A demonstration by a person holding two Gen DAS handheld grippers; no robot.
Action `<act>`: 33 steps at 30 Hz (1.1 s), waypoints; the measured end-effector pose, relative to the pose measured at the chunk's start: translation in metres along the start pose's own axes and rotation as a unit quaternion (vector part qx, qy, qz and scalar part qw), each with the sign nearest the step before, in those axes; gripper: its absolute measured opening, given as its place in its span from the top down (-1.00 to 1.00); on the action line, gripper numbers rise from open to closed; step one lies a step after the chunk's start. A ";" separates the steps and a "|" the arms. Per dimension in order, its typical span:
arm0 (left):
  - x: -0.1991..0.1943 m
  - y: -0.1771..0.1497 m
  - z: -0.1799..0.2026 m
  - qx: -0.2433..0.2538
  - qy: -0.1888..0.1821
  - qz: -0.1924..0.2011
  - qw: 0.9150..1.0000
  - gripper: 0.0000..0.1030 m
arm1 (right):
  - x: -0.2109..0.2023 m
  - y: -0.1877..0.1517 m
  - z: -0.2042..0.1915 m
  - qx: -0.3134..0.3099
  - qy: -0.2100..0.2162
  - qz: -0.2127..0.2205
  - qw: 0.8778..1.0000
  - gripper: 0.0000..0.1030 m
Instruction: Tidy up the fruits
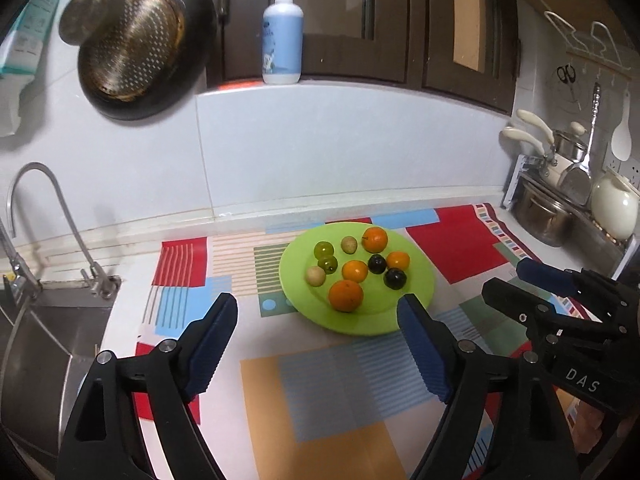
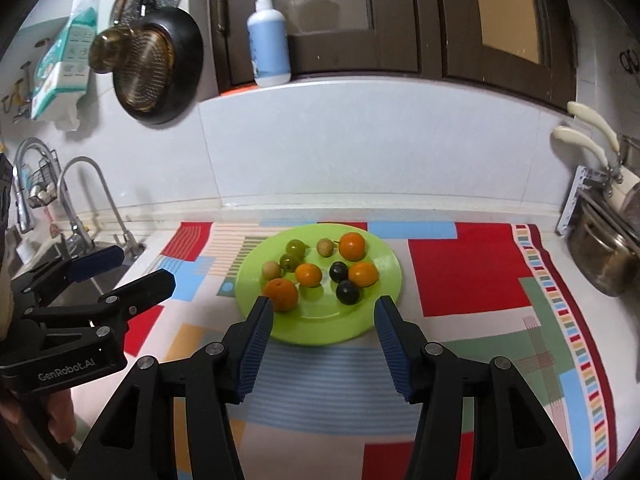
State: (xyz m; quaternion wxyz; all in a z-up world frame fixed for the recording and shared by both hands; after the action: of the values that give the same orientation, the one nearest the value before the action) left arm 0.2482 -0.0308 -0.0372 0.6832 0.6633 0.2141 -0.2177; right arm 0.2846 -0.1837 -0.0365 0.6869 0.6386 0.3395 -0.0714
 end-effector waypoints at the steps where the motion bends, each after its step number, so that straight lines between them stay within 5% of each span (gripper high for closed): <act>1: -0.005 -0.001 0.001 0.000 -0.001 0.002 1.000 -0.62 | -0.006 -0.001 -0.001 0.000 -0.001 0.002 1.000 -0.04; 33: -0.114 -0.036 0.033 0.018 0.025 0.046 0.998 -0.95 | -0.120 -0.044 0.001 -0.003 -0.010 0.029 1.000 -0.25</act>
State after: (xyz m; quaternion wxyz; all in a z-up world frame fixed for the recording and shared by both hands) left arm 0.1345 -0.0632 0.0012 0.6749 0.6899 0.1964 -0.1730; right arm 0.1703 -0.2331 -0.0063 0.6941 0.6453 0.3139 -0.0568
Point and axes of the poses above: each gripper's, at about its wrist camera, not at the fingertips, and x roughly the way its jaws point, z to its right, y to its top, the point moved 7 cm from there along x, roughly the way its jaws point
